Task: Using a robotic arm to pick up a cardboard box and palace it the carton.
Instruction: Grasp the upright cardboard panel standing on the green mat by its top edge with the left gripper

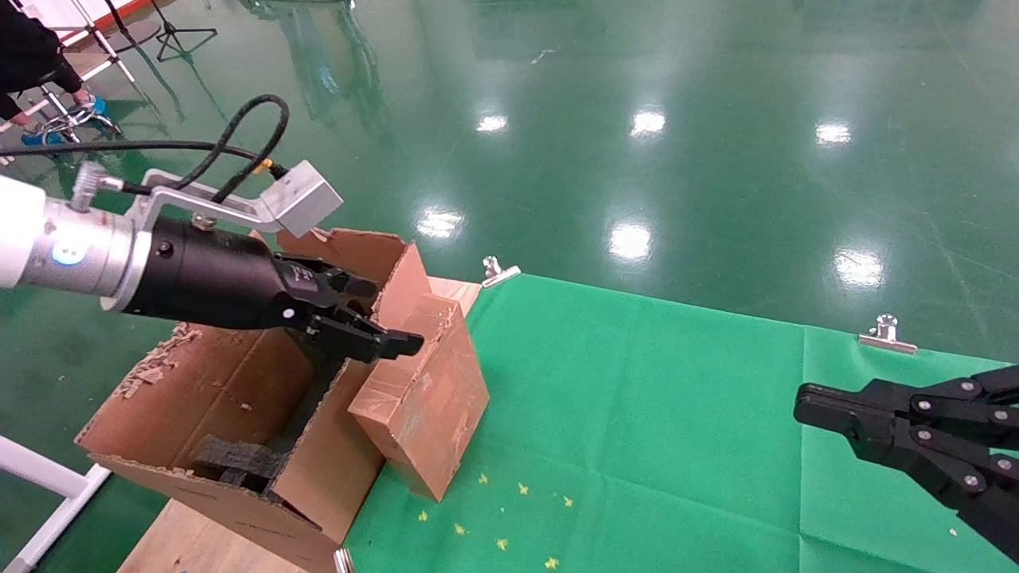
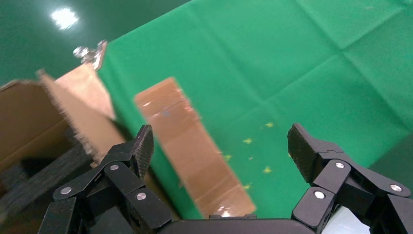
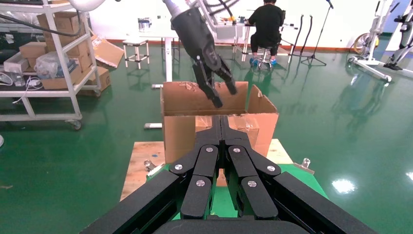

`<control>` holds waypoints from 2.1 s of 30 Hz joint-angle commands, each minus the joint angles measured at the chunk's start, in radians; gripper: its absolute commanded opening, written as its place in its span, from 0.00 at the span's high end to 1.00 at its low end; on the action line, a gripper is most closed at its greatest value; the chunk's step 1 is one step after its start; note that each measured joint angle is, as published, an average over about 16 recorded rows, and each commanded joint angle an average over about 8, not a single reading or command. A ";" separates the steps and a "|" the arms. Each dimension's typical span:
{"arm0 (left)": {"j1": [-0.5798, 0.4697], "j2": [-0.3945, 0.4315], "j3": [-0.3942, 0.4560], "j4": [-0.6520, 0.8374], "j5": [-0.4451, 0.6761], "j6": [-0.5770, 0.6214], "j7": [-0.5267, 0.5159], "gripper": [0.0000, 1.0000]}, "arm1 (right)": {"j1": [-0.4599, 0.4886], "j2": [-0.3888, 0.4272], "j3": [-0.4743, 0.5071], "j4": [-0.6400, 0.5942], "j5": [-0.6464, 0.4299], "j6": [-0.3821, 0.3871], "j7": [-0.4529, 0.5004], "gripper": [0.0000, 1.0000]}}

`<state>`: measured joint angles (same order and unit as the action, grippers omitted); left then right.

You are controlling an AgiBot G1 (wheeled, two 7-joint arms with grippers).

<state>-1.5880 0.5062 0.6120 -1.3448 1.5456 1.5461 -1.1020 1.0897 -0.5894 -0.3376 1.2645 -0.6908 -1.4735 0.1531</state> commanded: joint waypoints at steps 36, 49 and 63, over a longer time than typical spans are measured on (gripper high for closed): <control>-0.052 0.135 0.251 0.020 0.196 -0.016 -0.212 1.00 | 0.000 0.000 0.000 0.000 0.000 0.000 0.000 0.00; -0.051 0.131 0.245 0.019 0.190 -0.015 -0.213 1.00 | 0.000 0.000 0.000 0.000 0.000 0.000 0.000 0.00; -0.050 0.129 0.242 0.019 0.188 -0.014 -0.213 1.00 | 0.000 0.000 0.000 0.000 0.000 0.000 0.000 0.00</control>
<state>-1.6377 0.6357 0.8543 -1.3260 1.7335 1.5320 -1.3152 1.0895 -0.5891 -0.3381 1.2643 -0.6904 -1.4731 0.1528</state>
